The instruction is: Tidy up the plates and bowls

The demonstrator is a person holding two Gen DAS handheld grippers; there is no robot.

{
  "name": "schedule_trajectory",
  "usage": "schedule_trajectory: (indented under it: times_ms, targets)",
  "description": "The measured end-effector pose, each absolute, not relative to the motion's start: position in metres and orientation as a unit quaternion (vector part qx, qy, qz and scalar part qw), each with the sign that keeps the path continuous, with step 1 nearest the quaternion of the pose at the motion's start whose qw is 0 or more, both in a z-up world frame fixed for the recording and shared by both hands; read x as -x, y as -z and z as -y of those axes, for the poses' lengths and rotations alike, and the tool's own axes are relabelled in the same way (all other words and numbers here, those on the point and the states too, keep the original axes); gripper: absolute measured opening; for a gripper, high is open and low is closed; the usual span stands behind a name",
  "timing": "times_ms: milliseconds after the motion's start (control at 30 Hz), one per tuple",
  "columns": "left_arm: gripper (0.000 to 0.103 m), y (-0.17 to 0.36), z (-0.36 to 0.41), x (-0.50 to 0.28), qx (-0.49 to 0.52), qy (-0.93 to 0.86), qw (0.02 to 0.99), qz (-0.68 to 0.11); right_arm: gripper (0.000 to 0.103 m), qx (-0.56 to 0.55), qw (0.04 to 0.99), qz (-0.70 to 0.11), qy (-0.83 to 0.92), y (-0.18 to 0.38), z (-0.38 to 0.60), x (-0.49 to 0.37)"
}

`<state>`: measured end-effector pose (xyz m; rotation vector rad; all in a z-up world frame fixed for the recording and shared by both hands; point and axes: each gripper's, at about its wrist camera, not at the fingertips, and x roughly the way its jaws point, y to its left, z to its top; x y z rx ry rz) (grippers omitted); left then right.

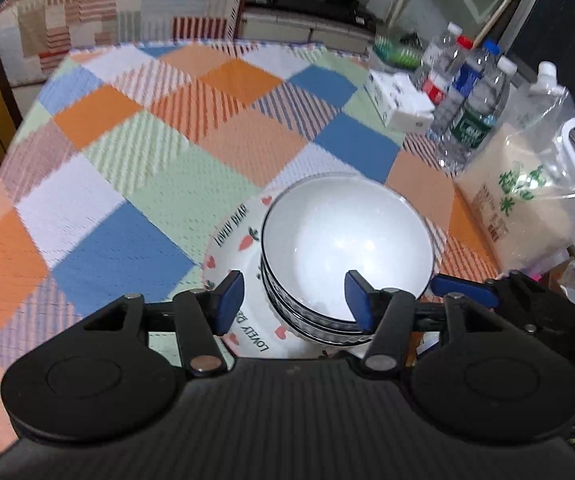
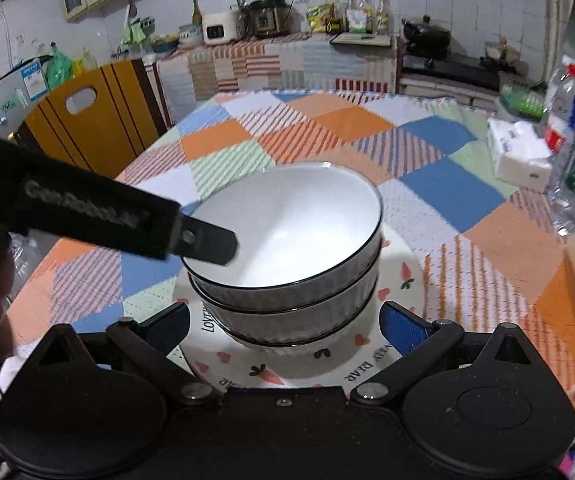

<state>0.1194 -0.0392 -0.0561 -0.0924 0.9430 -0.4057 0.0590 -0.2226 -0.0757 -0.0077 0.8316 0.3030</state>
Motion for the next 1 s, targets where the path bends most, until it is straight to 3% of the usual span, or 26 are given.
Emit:
schedule_trajectory:
  times_ms: [133,400,667,933,1000]
  targets:
    - [0.064,0.033,0.029,-0.106,0.041,0.186,0.878,-0.44,0.102,0.009,0.912,-0.388,-0.136,0.056,0.226,-0.045]
    - [0.065,-0.004,0.01,-0.074,0.029,0.184,0.889,-0.418,0.102,-0.018,0.923,-0.368,-0.109,0.014,0.238,-0.021]
    - [0.074,-0.024,-0.004,-0.048,0.008,0.166,0.896,-0.412,0.102,-0.034,0.928,-0.362,-0.08,-0.017,0.242,-0.001]
    - [0.096,-0.037,-0.013,-0.029,-0.003,0.12,0.921,-0.372,0.103,-0.036,0.93,-0.356,-0.077,-0.045,0.237,0.02]
    - [0.097,-0.037,-0.015,-0.029,-0.004,0.11,0.923,-0.369,0.103,-0.025,0.931,-0.356,-0.072,-0.05,0.232,0.024]
